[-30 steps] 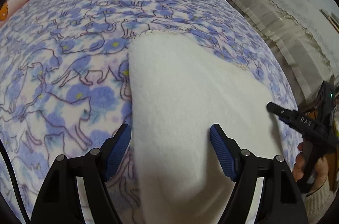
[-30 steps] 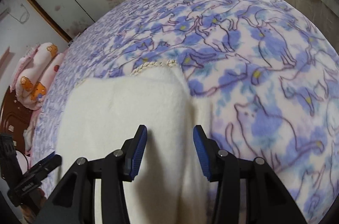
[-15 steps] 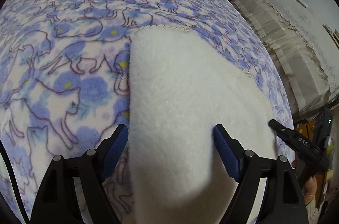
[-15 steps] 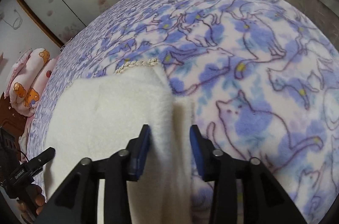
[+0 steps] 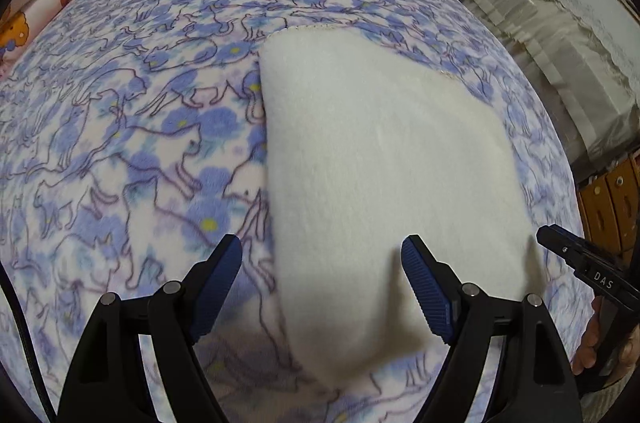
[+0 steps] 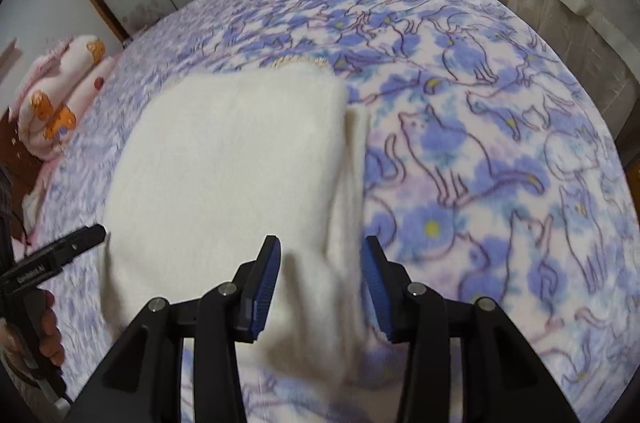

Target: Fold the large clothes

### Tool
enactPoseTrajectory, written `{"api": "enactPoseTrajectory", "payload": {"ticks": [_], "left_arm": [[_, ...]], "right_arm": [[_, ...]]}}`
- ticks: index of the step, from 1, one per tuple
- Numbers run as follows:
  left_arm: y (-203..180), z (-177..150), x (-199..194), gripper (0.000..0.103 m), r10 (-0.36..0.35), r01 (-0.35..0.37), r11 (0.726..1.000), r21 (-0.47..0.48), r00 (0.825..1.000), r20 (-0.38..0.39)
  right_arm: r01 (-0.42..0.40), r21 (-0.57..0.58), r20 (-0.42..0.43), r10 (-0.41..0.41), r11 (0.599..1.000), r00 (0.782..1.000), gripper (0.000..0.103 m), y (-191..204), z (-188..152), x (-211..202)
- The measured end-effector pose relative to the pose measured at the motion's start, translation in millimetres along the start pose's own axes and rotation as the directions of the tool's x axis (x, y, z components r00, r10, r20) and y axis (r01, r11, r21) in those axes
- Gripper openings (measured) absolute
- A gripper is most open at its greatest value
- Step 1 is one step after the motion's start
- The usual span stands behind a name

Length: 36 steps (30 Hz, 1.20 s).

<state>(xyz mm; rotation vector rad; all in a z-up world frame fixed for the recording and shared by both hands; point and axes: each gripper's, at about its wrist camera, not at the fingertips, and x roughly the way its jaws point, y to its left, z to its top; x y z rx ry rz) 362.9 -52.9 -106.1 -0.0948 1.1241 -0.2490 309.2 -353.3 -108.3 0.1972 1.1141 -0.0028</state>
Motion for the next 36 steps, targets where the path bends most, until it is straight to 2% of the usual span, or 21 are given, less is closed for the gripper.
{"api": "enactPoseTrajectory", "payload": {"ticks": [6,12,17,20,22,23,26,30,32,33,36], "left_arm": [[-5.7,-26.7,-29.4,0.081,-0.001,0.001,0.999,0.036,1.0,0.008],[-6.7,-41.2,-44.3,0.081,-0.02,0.024,0.999,0.048,0.998,-0.063],[-4.1,-37.1,-49.7,0.081,0.014,-0.008,0.998,0.069,0.996,-0.089],[-0.2,-29.2,-52.9,0.081,0.015,-0.009,0.998,0.059,0.995,-0.097],[1.5,-23.6,-52.5,0.081,0.009,-0.003,0.998,0.057,0.995,-0.101],[1.6,-21.2,-51.6,0.081,0.009,-0.003,0.998,0.059,0.995,-0.103],[2.2,-13.2,-45.5,0.081,-0.015,0.022,0.998,0.061,0.993,-0.115],[2.7,-6.3,-28.7,0.081,-0.057,0.063,0.997,0.037,0.987,-0.151],[2.9,-3.0,-17.1,0.088,-0.072,0.079,0.996,0.033,0.983,-0.172],[2.7,-1.8,-11.4,0.096,-0.076,0.083,0.996,0.036,0.981,-0.178],[3.7,1.3,2.2,0.097,-0.076,0.085,0.996,0.041,0.982,-0.172]], "right_arm": [[0.034,-0.068,-0.039,-0.036,0.997,0.999,0.043,20.8,-26.6,-20.9],[-0.094,-0.055,0.023,0.096,0.994,0.995,0.043,26.7,-38.9,-49.1],[-0.067,-0.13,0.038,0.072,0.989,0.997,0.044,40.3,-32.9,-66.4],[-0.08,-0.144,0.039,0.087,0.986,0.995,0.061,43.8,-24.2,-76.2],[-0.076,-0.155,0.049,0.085,0.985,0.995,0.082,43.2,-17.0,-79.4],[-0.066,-0.159,0.055,0.075,0.985,0.996,0.086,42.5,-13.5,-79.9],[-0.058,-0.156,0.046,0.066,0.986,0.997,0.087,37.5,-3.6,-75.9],[-0.095,-0.098,0.016,0.097,0.991,0.995,0.087,21.1,6.8,-60.0],[-0.103,-0.077,0.002,0.103,0.992,0.995,0.087,13.1,10.0,-48.9],[-0.101,-0.074,-0.003,0.101,0.992,0.995,0.087,9.3,11.3,-43.1],[-0.111,-0.057,-0.024,0.11,0.992,0.994,0.087,-0.5,13.8,-26.9]]}}
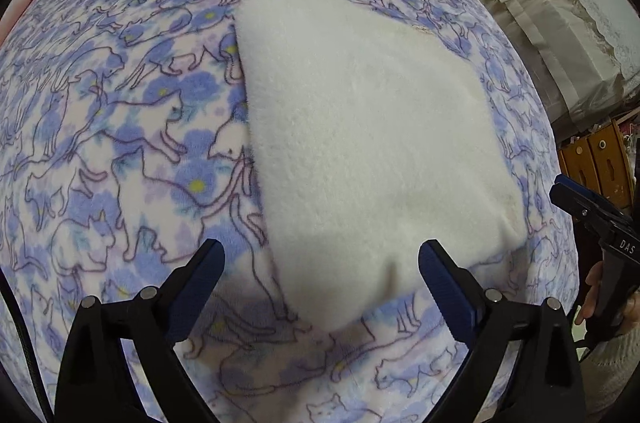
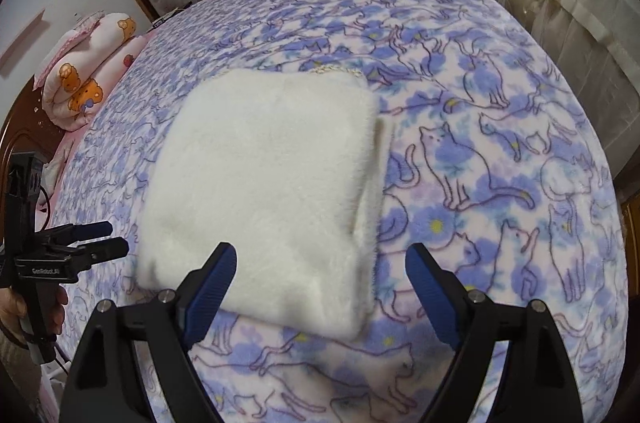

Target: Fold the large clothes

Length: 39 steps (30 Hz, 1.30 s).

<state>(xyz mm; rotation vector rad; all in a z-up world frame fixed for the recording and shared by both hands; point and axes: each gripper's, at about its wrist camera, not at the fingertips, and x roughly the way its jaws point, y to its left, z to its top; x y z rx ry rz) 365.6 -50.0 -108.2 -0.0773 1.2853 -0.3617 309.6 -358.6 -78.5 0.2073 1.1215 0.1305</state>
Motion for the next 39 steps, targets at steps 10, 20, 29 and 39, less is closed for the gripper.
{"api": "enactPoseTrajectory", "payload": {"ticks": [10,20,29,39], "left_arm": [[20.6,21.6,51.4,0.103,-0.119,0.116,0.991,-0.067,0.992,-0.041],[13.8,46.8,85.4,0.103,-0.176,0.175,0.984,-0.039,0.984,-0.025],[19.6,48.3,105.2,0.103,-0.214,0.208,0.972,-0.106,0.976,-0.049],[7.7,45.3,102.0,0.094,-0.159,0.159,0.984,-0.078,0.987,0.006]], "right_arm": [[-0.081,0.117,-0.092,0.092,0.99,0.992,0.088,-43.6,10.0,71.3],[-0.319,0.194,-0.155,0.35,0.928,0.924,0.09,-47.2,33.9,138.2],[-0.34,0.196,-0.199,0.377,0.92,0.905,0.102,-42.6,32.6,157.7],[-0.317,0.178,-0.134,0.342,0.932,0.93,0.081,-32.4,31.0,147.7]]}}
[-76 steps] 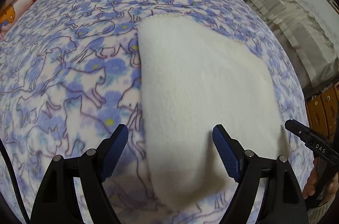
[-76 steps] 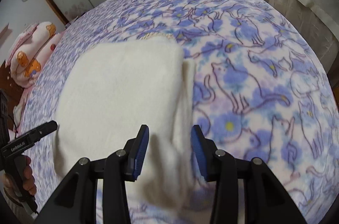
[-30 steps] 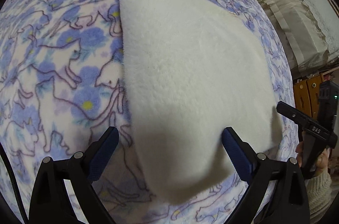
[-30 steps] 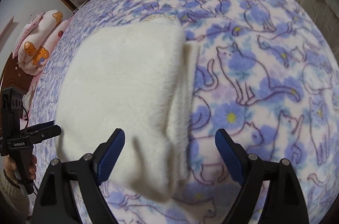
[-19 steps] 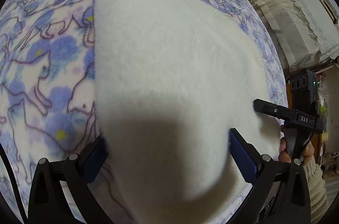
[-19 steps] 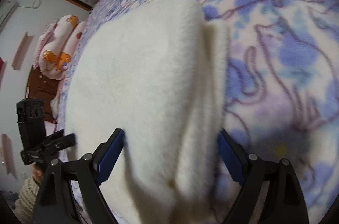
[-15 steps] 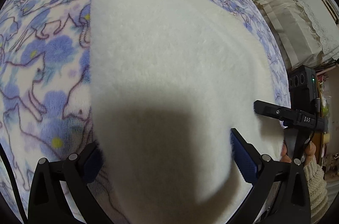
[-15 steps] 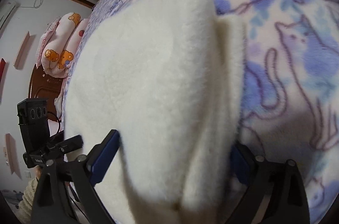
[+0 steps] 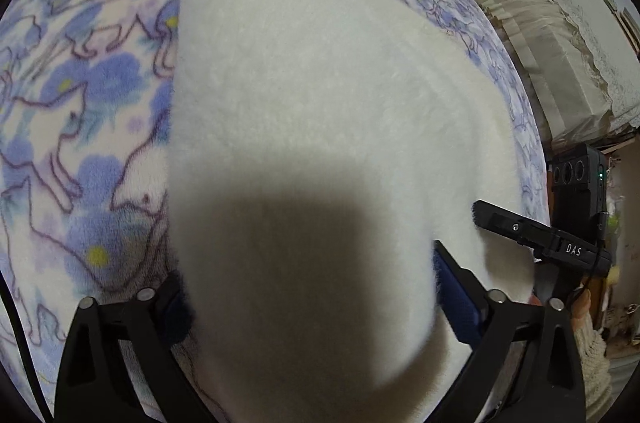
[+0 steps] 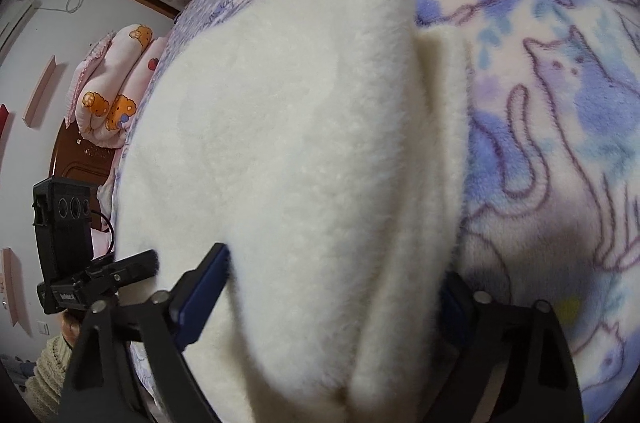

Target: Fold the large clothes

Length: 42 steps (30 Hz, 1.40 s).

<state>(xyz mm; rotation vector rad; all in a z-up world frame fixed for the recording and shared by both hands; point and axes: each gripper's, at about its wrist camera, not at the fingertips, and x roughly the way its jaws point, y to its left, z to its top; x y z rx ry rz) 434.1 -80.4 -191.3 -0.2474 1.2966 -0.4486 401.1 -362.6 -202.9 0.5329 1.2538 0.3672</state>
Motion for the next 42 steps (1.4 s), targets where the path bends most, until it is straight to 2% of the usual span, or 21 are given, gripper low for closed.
{"api": "enactPoseTrajectory", "payload": {"ticks": [2,6,7,11,17,22,26,31,35,39,42], "left_arm": [[-7.0,-3.2,-5.3,0.087,0.028,-0.029,0.999,0.021,0.999,0.027],[-15.9,-7.7,-16.2,0.072,0.071,-0.074,0.997,0.036,0.995,0.069],[-18.0,-8.5,-19.6,0.07,0.08,-0.083,0.996,0.038,0.994,0.077],[-22.5,-14.0,-41.3,0.066,0.111,-0.118,0.991,0.056,0.987,0.114],[-9.2,-32.7,-92.3,0.066,0.129,-0.139,0.987,0.076,0.984,0.124],[42.7,-54.7,-155.3,0.066,0.15,-0.156,0.987,0.036,0.979,0.135],[96.5,-56.4,-205.3,0.066,0.171,-0.171,0.985,-0.014,0.971,0.165],[160.7,-24.3,-253.0,0.066,0.203,-0.201,0.979,-0.034,0.957,0.209],[208.9,25.6,-269.0,0.066,0.217,-0.216,0.976,-0.032,0.948,0.234],[253.2,78.7,-266.0,0.067,0.213,-0.214,0.977,-0.022,0.946,0.246],[284.5,115.9,-243.2,0.068,0.203,-0.206,0.978,-0.009,0.95,0.236]], "right_arm": [[0.005,-0.001,0.011,-0.005,1.0,1.0,0.073,3.5,-1.4,-3.5],[0.021,-0.017,0.037,-0.021,1.0,0.999,0.045,18.7,-8.1,-15.7],[0.035,-0.023,0.046,-0.034,0.999,0.998,0.043,25.2,-8.7,-17.9],[0.1,-0.066,0.074,-0.096,0.993,0.993,0.04,58.2,-20.1,-27.6],[0.087,-0.09,0.08,-0.08,0.992,0.994,0.039,107.6,-46.4,-33.0],[0.029,-0.122,0.066,-0.021,0.992,0.998,0.039,157.4,-56.2,-20.6],[-0.008,-0.194,0.058,0.02,0.981,0.998,0.039,215.6,-46.9,0.1],[-0.046,-0.252,0.063,0.064,0.967,0.996,0.039,276.6,-16.1,32.9],[-0.078,-0.255,0.093,0.105,0.964,0.99,0.039,309.3,25.6,67.9],[-0.103,-0.243,0.128,0.137,0.965,0.982,0.039,327.3,61.5,104.5],[-0.119,-0.208,0.139,0.15,0.971,0.979,0.039,326.1,84.9,136.4]]}}
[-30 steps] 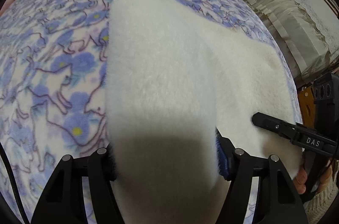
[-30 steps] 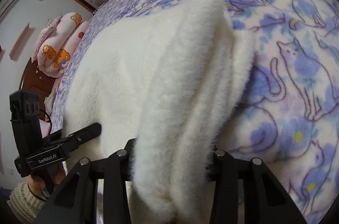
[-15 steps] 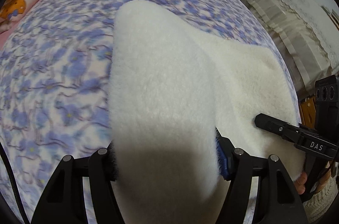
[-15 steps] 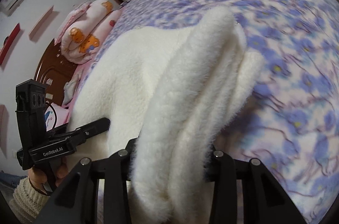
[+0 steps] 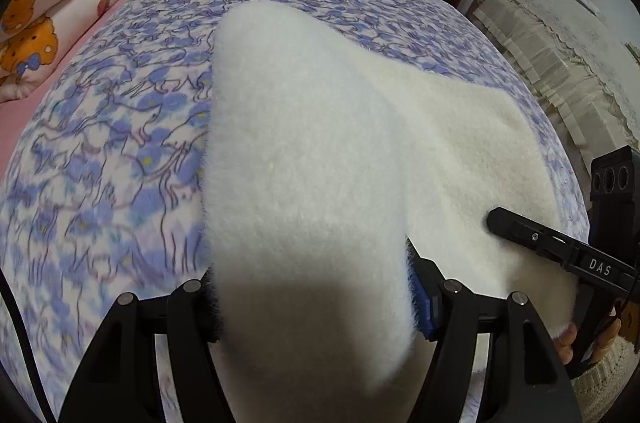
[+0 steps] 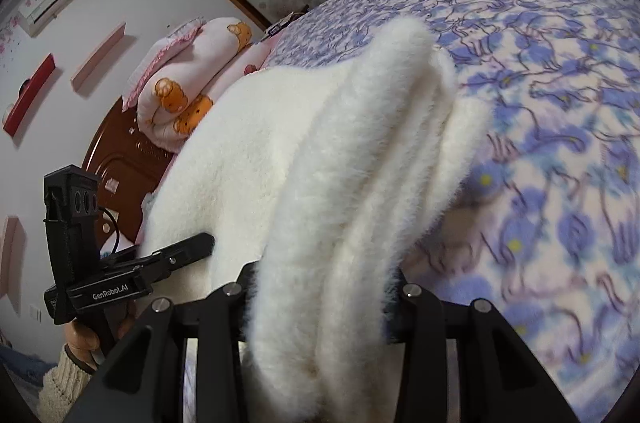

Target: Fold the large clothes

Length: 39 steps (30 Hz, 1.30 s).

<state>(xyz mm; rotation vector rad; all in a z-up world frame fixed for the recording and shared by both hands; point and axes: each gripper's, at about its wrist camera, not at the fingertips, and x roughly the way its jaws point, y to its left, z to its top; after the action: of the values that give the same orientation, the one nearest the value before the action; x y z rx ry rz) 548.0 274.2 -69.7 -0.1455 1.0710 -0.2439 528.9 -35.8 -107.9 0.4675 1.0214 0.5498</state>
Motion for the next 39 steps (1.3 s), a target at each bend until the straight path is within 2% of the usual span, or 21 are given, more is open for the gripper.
{"api": "enactPoseTrajectory", "payload": {"ticks": [3,4,5,6,7,10,13,16,19,21,23,24,25,26,27,28,29,30,33,36,39], "left_arm": [[18.4,8.5,48.7,0.071,0.011,-0.012,1.0,-0.026,0.999,-0.034],[29.1,7.6,73.3,0.075,0.038,-0.041,0.998,-0.046,0.997,-0.068],[37.9,3.6,94.4,0.08,0.064,-0.071,0.995,-0.066,0.993,-0.101],[42.7,-0.7,104.5,0.096,0.087,-0.095,0.992,-0.079,0.991,-0.098],[47.9,-5.1,108.2,0.103,0.12,-0.125,0.989,-0.082,0.991,-0.06],[59.1,-10.4,109.0,0.103,0.066,-0.067,0.993,-0.098,0.998,-0.017],[58.7,-13.2,103.9,0.103,0.074,-0.073,0.992,-0.105,0.997,0.004],[51.2,-17.1,92.3,0.103,0.116,-0.113,0.988,-0.105,0.993,0.02],[41.3,-21.7,69.6,0.101,0.163,-0.156,0.981,-0.118,0.985,0.05],[36.7,-27.5,51.4,0.092,0.183,-0.171,0.977,-0.125,0.979,0.093],[33.9,-33.8,36.1,0.078,0.184,-0.168,0.976,-0.138,0.976,0.119],[31.9,-37.3,28.3,0.06,0.181,-0.161,0.976,-0.148,0.975,0.132],[30.7,-39.7,22.4,0.041,0.178,-0.156,0.975,-0.155,0.975,0.136],[28.8,-43.4,18.1,0.033,0.169,-0.146,0.976,-0.164,0.976,0.136],[26.3,-46.6,15.3,0.023,0.163,-0.141,0.976,-0.165,0.977,0.134],[22.6,-51.2,11.9,0.022,0.166,-0.143,0.977,-0.161,0.976,0.141],[17.9,-55.2,10.5,0.021,0.163,-0.141,0.979,-0.147,0.975,0.149],[13.3,-59.4,10.7,0.02,0.17,-0.152,0.981,-0.123,0.974,0.151],[6.6,-68.4,15.7,0.02,0.201,-0.191,0.978,-0.082,0.968,0.151],[7.7,-72.6,24.5,0.017,0.237,-0.231,0.971,-0.062,0.964,0.124],[7.0,-72.7,32.2,0.017,0.263,-0.259,0.965,-0.049,0.959,0.105]], "right_arm": [[0.034,-0.017,-0.026,-0.034,0.999,0.999,0.039,-22.7,11.9,50.8],[0.057,-0.003,-0.05,-0.057,0.998,0.997,0.041,-29.3,13.2,66.7],[0.103,0.02,-0.099,-0.1,0.995,0.99,0.043,-42.9,10.3,87.3],[0.116,0.025,-0.108,-0.113,0.993,0.988,0.05,-49.4,7.2,97.8],[0.108,0.018,-0.095,-0.106,0.994,0.99,0.055,-51.8,5.1,101.3],[0.132,-0.04,-0.067,-0.135,0.99,0.989,0.073,-52.4,1.6,103.3],[0.131,-0.04,-0.103,-0.134,0.991,0.986,0.074,-53.2,6.0,100.8],[0.188,-0.065,-0.118,-0.194,0.98,0.974,0.074,-44.5,10.1,84.5],[0.264,-0.148,-0.035,-0.272,0.953,0.962,0.074,-28.3,13.2,58.8],[0.333,-0.212,0.057,-0.328,0.919,0.943,0.074,-12.3,10.9,34.7],[0.335,-0.235,0.105,-0.319,0.912,0.942,0.074,-1.4,6.9,18.1],[0.328,-0.242,0.126,-0.306,0.913,0.944,0.073,4.5,2.8,10.5],[0.325,-0.249,0.137,-0.299,0.912,0.945,0.062,9.8,-1.2,5.7],[0.315,-0.258,0.13,-0.29,0.913,0.948,0.053,15.5,-4.8,4.7],[0.3,-0.266,0.108,-0.28,0.916,0.954,0.037,20.0,-8.8,6.2],[0.28,-0.269,0.08,-0.269,0.921,0.96,0.024,23.9,-13.7,9.7],[0.257,-0.272,0.057,-0.251,0.927,0.966,0.019,26.6,-18.8,13.4],[0.25,-0.286,0.044,-0.247,0.925,0.968,0.016,30.6,-23.9,19.7],[0.312,-0.341,0.055,-0.313,0.887,0.948,0.015,36.9,-40.1,33.6],[0.376,-0.338,0.026,-0.391,0.863,0.92,0.0,21.5,-42.4,46.1],[0.345,-0.312,0.004,-0.362,0.885,0.932,0.0,10.3,-41.7,46.6]]}}
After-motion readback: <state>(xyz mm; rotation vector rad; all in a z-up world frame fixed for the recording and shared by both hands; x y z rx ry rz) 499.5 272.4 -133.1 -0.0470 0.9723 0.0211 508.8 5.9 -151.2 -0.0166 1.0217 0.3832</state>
